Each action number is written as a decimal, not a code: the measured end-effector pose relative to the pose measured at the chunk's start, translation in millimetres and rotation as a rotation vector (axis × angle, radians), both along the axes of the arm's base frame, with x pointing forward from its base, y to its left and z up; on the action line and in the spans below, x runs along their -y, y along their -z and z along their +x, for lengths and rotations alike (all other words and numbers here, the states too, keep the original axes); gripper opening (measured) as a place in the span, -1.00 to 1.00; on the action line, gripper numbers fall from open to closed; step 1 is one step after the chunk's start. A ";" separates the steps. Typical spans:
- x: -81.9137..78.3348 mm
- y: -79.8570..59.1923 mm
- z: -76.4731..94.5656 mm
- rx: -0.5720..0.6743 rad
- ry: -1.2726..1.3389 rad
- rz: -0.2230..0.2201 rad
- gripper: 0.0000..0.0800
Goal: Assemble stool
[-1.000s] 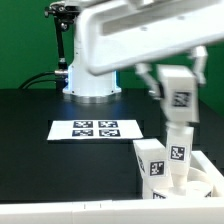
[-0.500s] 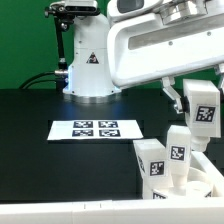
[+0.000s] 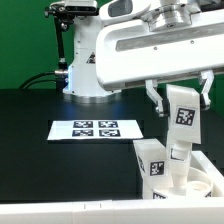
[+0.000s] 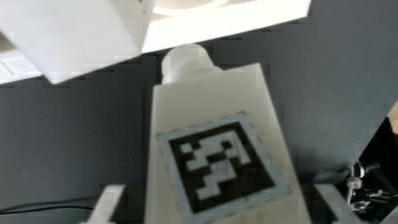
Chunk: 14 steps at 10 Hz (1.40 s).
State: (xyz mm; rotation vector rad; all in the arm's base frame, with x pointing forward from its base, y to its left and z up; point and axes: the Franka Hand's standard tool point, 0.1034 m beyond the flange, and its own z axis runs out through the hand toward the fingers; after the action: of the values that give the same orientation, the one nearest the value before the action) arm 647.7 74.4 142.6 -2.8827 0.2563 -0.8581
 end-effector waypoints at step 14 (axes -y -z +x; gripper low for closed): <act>-26.8 45.6 -14.5 -0.077 0.016 0.055 -0.20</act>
Offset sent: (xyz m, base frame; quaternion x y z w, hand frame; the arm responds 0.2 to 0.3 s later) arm 0.0092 0.0601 -0.0186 0.1285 -0.1275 0.0803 0.9802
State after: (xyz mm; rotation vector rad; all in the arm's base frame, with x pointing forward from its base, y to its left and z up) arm 633.2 101.2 97.0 -2.8700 0.3065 -0.7319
